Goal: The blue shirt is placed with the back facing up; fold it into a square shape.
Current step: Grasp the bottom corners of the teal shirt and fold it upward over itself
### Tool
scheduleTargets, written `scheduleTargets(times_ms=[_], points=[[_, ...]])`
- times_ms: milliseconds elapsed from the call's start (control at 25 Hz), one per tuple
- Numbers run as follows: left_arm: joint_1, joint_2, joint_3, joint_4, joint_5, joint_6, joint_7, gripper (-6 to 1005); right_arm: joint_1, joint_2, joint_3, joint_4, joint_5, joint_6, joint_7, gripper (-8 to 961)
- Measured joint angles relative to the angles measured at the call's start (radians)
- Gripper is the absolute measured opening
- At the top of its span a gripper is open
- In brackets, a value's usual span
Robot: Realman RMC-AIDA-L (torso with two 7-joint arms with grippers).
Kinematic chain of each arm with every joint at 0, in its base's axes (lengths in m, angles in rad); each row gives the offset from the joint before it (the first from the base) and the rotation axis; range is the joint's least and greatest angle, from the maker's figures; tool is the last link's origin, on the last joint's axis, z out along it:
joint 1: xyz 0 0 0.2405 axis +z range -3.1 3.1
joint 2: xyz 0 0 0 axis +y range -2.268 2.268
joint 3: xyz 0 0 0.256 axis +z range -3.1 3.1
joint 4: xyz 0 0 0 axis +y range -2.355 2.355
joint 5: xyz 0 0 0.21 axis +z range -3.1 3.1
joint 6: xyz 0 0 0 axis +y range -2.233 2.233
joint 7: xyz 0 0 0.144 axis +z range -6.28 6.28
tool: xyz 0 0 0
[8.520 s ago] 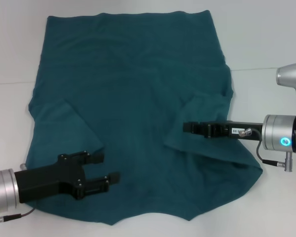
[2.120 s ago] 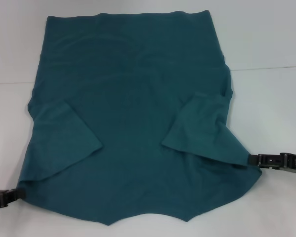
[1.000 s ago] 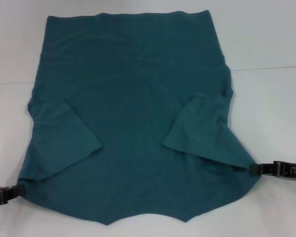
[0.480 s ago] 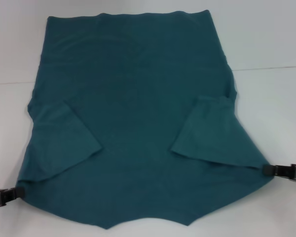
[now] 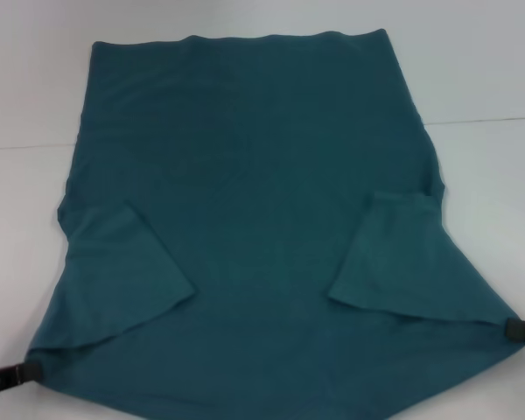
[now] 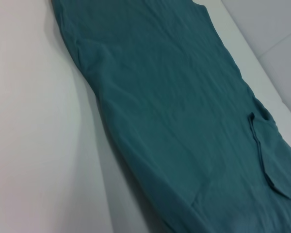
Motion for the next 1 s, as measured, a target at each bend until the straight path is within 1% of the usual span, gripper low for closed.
scheduleTargets(times_ms=[320, 440, 480, 520, 680, 1000], points=[[0.033, -0.004, 0.000, 0.000, 0.005, 0.092, 0.008, 12, -0.041, -0.005, 0.011, -0.001, -0.009, -0.051, -0.046, 31], [0.037, -0.004, 0.004, 0.000, 0.025, 0.126, 0.019, 12, -0.048, -0.014, 0.015, -0.001, -0.009, -0.077, -0.055, 31], [0.037, -0.004, 0.004, 0.000, 0.036, 0.131, 0.022, 12, -0.051, -0.021, 0.016, 0.000, -0.011, -0.087, -0.063, 31], [0.038, -0.004, 0.004, 0.000, 0.047, 0.136, 0.024, 12, -0.051, -0.021, 0.016, 0.000, -0.011, -0.087, -0.063, 31], [0.046, -0.008, 0.000, 0.000, 0.058, 0.170, 0.033, 13, -0.052, -0.035, 0.016, 0.001, -0.036, -0.095, -0.065, 31], [0.083, -0.010, 0.000, 0.006, 0.067, 0.216, 0.041, 13, -0.057, -0.047, 0.021, 0.000, -0.081, -0.129, -0.066, 31]])
